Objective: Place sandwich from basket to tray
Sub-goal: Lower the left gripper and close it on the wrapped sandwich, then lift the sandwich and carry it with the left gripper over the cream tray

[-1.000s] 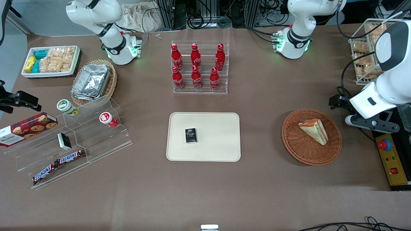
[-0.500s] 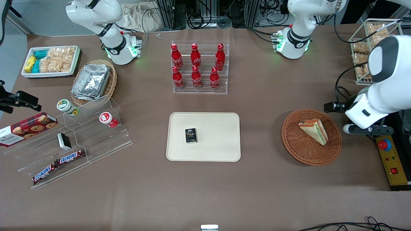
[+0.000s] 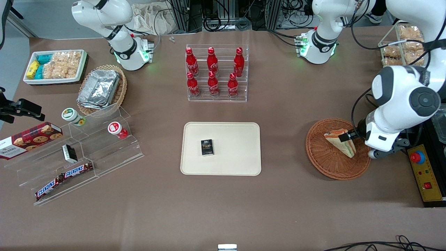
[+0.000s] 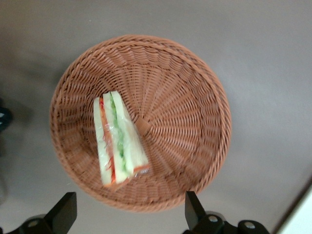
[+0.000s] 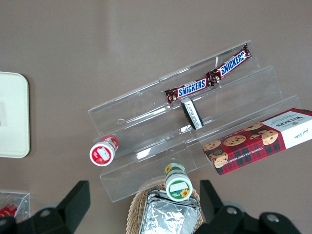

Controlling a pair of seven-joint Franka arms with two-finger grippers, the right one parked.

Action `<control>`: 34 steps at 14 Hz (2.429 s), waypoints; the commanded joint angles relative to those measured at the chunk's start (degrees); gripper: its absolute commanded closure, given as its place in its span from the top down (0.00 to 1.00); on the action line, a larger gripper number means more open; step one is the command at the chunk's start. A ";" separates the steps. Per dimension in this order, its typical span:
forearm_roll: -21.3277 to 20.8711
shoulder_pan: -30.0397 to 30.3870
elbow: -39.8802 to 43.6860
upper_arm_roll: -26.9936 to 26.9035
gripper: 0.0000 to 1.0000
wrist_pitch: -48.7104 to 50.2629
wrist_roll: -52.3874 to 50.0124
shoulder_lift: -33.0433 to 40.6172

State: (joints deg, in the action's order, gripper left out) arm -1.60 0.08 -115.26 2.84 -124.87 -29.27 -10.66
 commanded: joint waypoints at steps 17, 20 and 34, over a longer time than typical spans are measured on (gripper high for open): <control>-0.16 1.59 -9.46 -1.87 0.00 -13.03 -16.87 -7.01; -0.24 1.59 -8.59 -1.78 0.00 -12.34 -17.40 -5.96; 0.28 -1.83 24.82 23.07 0.00 30.21 -9.16 -9.36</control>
State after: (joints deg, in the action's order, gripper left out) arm -1.50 -1.19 -93.67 22.33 -95.28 -41.92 -15.23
